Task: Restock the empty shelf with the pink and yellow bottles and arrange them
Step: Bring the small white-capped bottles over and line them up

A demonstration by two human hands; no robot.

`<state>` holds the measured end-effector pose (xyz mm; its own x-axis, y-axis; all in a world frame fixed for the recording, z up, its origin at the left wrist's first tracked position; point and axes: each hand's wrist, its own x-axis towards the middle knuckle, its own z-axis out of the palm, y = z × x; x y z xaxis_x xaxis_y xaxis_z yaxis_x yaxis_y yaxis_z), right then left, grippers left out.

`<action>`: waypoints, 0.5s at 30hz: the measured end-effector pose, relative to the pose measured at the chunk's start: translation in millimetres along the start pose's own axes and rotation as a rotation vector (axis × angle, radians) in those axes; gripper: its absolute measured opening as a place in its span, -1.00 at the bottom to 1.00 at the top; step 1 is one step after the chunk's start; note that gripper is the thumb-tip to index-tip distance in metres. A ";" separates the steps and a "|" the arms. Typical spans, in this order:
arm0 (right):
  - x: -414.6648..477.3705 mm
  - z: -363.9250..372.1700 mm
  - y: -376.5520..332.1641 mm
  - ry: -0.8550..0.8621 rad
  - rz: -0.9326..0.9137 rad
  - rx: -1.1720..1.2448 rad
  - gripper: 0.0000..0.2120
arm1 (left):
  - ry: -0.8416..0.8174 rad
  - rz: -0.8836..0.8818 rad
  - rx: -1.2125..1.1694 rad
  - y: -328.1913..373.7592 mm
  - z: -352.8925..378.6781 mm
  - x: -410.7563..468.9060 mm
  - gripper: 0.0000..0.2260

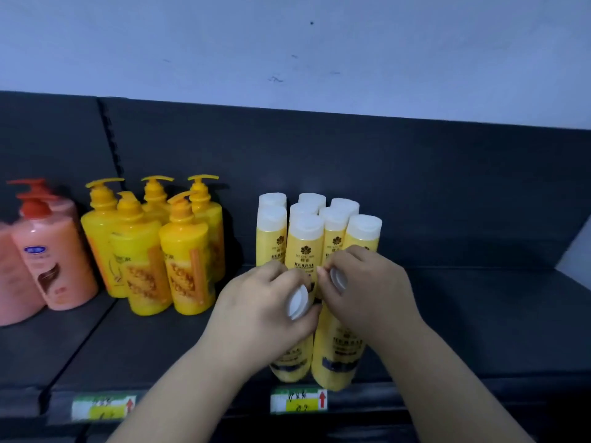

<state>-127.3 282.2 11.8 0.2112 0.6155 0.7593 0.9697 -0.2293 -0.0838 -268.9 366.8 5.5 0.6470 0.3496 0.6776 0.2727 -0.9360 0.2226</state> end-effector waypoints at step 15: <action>46.3 88.3 117.5 0.132 -0.138 0.061 -0.76 | -0.034 -0.079 0.096 -13.6 103.0 86.1 -0.70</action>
<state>7.2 350.3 -19.9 0.0616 0.5330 0.8439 0.9948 -0.1010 -0.0088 -143.6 413.8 -11.4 0.6439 0.4253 0.6361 0.3901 -0.8976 0.2052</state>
